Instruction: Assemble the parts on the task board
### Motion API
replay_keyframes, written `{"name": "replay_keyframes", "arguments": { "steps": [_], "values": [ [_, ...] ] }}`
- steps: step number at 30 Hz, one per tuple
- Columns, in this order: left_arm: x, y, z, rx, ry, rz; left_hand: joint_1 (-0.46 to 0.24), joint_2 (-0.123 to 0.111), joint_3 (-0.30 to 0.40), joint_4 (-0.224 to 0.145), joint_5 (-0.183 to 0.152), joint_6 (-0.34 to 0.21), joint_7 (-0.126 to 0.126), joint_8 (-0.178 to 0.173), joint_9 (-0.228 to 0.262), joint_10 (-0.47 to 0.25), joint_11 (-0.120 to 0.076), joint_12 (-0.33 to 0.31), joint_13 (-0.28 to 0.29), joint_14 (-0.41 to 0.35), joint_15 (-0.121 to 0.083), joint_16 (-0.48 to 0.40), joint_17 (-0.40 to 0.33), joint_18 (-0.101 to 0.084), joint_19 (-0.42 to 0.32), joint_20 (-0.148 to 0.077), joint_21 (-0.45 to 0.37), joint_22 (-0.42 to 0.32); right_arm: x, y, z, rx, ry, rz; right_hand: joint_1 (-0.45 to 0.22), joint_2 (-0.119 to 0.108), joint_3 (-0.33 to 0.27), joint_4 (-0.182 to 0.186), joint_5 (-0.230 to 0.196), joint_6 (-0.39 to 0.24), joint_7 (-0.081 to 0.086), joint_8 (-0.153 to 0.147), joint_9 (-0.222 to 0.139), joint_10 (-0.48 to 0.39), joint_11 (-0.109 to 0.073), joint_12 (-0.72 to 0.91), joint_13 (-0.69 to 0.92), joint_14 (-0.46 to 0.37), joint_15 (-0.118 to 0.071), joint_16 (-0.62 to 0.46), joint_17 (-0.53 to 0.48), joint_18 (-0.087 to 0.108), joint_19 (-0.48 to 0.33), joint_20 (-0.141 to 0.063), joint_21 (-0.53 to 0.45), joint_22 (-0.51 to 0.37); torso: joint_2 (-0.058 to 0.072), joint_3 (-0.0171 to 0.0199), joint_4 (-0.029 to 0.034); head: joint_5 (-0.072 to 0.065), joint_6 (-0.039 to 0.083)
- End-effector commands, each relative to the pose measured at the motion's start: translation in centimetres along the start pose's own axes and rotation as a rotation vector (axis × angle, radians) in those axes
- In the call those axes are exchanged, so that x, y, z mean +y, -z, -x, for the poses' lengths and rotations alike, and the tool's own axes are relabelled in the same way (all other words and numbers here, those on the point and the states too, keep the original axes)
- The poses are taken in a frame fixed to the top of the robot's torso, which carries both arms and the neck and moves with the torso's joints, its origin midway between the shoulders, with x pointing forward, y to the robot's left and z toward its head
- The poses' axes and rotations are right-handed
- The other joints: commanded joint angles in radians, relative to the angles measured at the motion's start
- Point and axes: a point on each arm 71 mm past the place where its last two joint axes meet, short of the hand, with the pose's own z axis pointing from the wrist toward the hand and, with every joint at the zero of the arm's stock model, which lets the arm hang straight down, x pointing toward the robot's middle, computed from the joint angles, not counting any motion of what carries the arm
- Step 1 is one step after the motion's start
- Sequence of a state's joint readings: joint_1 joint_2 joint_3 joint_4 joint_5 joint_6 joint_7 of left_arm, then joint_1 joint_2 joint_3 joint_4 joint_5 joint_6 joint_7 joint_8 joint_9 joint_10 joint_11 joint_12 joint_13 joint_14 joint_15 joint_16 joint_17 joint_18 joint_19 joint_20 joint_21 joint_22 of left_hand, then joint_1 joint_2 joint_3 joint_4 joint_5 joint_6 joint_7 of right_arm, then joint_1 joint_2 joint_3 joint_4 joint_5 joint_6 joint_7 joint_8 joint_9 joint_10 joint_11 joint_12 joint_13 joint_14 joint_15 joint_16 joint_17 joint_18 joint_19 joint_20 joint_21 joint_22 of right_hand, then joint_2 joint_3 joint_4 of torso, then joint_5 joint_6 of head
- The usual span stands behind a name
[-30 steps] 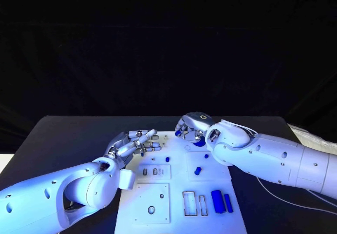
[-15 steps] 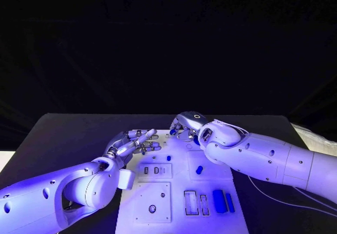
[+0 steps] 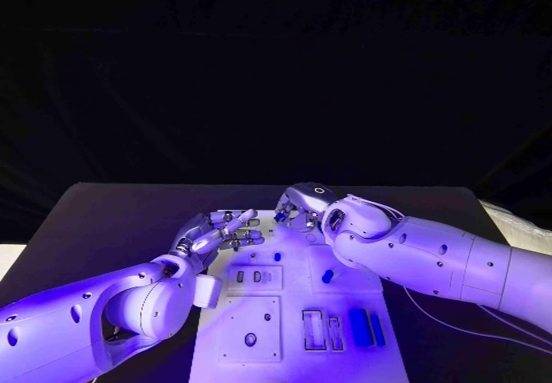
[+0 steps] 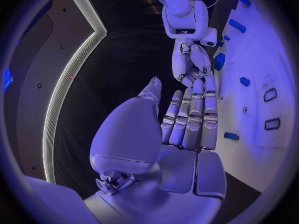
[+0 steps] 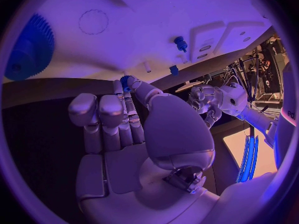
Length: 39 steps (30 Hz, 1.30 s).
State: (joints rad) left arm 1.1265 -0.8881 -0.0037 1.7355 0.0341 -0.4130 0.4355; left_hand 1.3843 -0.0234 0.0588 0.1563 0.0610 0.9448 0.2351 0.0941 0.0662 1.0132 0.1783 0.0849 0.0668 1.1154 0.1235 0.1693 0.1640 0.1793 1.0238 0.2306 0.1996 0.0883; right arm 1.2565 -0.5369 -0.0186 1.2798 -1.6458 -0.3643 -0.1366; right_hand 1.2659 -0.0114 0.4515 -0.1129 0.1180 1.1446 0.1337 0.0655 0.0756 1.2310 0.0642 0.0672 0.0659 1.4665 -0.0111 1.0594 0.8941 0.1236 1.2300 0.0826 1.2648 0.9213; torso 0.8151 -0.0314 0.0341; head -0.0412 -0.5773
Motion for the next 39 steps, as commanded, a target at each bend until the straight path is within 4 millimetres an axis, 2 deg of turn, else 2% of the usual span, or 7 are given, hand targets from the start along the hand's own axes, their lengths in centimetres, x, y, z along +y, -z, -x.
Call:
{"name": "replay_keyframes", "arguments": {
  "steps": [1, 8, 9, 15, 22, 28, 39],
  "values": [
    [-0.2, 0.0, -0.3, 0.022, 0.011, -0.012, 0.005, 0.010, 0.001, -0.009, -0.003, -0.002, 0.008, -0.006, -0.001, 0.000, 0.006, -0.005, -0.001, 0.003, 0.003, -0.007, 0.002, 0.001, 0.007, 0.001, -0.006, -0.002, 0.1, -0.2, -0.2, 0.017, 0.025, -0.003, -0.004, -0.011, -0.001, 0.009, 0.000, 0.006, 0.000, 0.003, 0.013, -0.001, 0.005, -0.003, 0.000, 0.039, -0.005, 0.005, 0.001, 0.000, -0.002, 0.002, 0.004, 0.000, 0.001, -0.0001, 0.0016, 0.000, 0.001],
    [-0.2, -0.1, -0.3, 0.024, 0.012, -0.010, 0.005, 0.010, 0.001, -0.009, -0.003, -0.002, 0.008, -0.006, -0.001, 0.000, 0.006, -0.005, -0.001, 0.003, 0.003, -0.008, 0.002, 0.001, 0.007, 0.001, -0.006, -0.002, 0.4, -0.6, -0.4, 0.026, 0.049, -0.015, -0.006, -0.018, -0.002, 0.013, -0.003, 0.004, 0.001, 0.002, 0.013, -0.003, 0.006, -0.004, -0.001, 0.035, -0.005, 0.006, -0.001, 0.001, -0.003, 0.005, 0.004, 0.000, 0.003, 0.0000, 0.0018, 0.002, 0.002],
    [-0.2, -0.1, -0.3, 0.024, 0.012, -0.010, 0.005, 0.010, 0.001, -0.009, -0.003, -0.002, 0.008, -0.006, -0.001, 0.000, 0.006, -0.005, -0.001, 0.003, 0.003, -0.008, 0.002, 0.001, 0.007, 0.001, -0.006, -0.002, 0.4, -0.7, -0.4, 0.028, 0.052, -0.017, -0.006, -0.021, -0.001, 0.017, -0.005, 0.002, 0.001, 0.002, 0.012, -0.006, 0.006, -0.003, -0.001, 0.048, -0.004, 0.071, 0.073, 0.002, -0.004, 0.007, 0.005, 0.000, 0.003, -0.0001, 0.0012, 0.003, 0.002],
    [-0.2, -0.1, -0.4, 0.028, 0.014, -0.010, 0.005, 0.010, 0.001, -0.009, -0.003, -0.002, 0.008, -0.006, -0.001, 0.000, 0.006, -0.005, -0.001, 0.003, 0.003, -0.008, 0.002, 0.001, 0.007, 0.001, -0.006, -0.002, 0.5, -1.0, -0.6, 0.038, 0.069, -0.029, -0.007, -0.029, 0.000, 0.024, -0.007, -0.003, 0.003, 0.000, 0.012, -0.013, 0.008, -0.004, -0.001, 0.024, -0.001, 0.011, -0.011, 0.005, -0.012, 0.010, 0.000, -0.010, 0.003, 0.0000, 0.0014, 0.004, 0.001],
    [-0.2, -0.1, -0.4, 0.032, 0.015, -0.009, 0.005, 0.010, 0.001, -0.009, -0.003, -0.002, 0.008, -0.006, -0.001, 0.000, 0.006, -0.005, -0.001, 0.003, 0.003, -0.008, 0.002, 0.001, 0.007, 0.001, -0.006, -0.002, 0.5, -1.2, -0.7, 0.039, 0.077, -0.032, -0.014, -0.062, -0.007, 0.035, -0.004, -0.042, 0.019, -0.005, 0.001, -0.059, 0.022, -0.007, -0.004, 0.005, 0.010, -0.015, -0.052, 0.010, -0.035, 0.019, -0.018, -0.045, 0.003, 0.0002, 0.0020, 0.007, -0.001],
    [-0.2, -0.1, -0.4, 0.030, 0.014, -0.009, 0.005, 0.010, 0.001, -0.009, -0.003, -0.002, 0.008, -0.006, -0.001, 0.000, 0.006, -0.005, -0.001, 0.003, 0.003, -0.008, 0.002, 0.001, 0.007, 0.001, -0.006, -0.002, 0.4, -0.9, -0.3, -0.006, 0.067, -0.032, -0.010, -0.113, -0.064, 0.041, -0.003, -0.156, 0.047, -0.005, -0.012, -0.205, 0.054, -0.006, -0.005, -0.033, 0.035, -0.115, -0.184, 0.032, -0.106, 0.044, -0.091, -0.168, 0.004, 0.0016, -0.0008, 0.009, -0.003],
    [-0.3, 0.0, 0.1, 0.022, 0.010, -0.012, 0.007, 0.012, 0.001, -0.012, -0.003, -0.002, 0.008, -0.007, -0.001, 0.000, 0.006, -0.006, -0.001, 0.002, 0.004, -0.009, 0.003, 0.001, 0.008, 0.001, -0.008, -0.003, -2.1, 3.0, 2.1, -0.047, -0.031, -0.062, 0.010, -0.098, -0.113, 0.059, 0.015, -0.146, 0.041, 0.000, -0.006, -0.125, 0.042, 0.049, 0.008, -0.024, 0.028, -0.115, -0.194, 0.033, -0.099, 0.042, -0.103, -0.180, 0.001, 0.0040, -0.0075, 0.006, -0.004]
  ]
}}
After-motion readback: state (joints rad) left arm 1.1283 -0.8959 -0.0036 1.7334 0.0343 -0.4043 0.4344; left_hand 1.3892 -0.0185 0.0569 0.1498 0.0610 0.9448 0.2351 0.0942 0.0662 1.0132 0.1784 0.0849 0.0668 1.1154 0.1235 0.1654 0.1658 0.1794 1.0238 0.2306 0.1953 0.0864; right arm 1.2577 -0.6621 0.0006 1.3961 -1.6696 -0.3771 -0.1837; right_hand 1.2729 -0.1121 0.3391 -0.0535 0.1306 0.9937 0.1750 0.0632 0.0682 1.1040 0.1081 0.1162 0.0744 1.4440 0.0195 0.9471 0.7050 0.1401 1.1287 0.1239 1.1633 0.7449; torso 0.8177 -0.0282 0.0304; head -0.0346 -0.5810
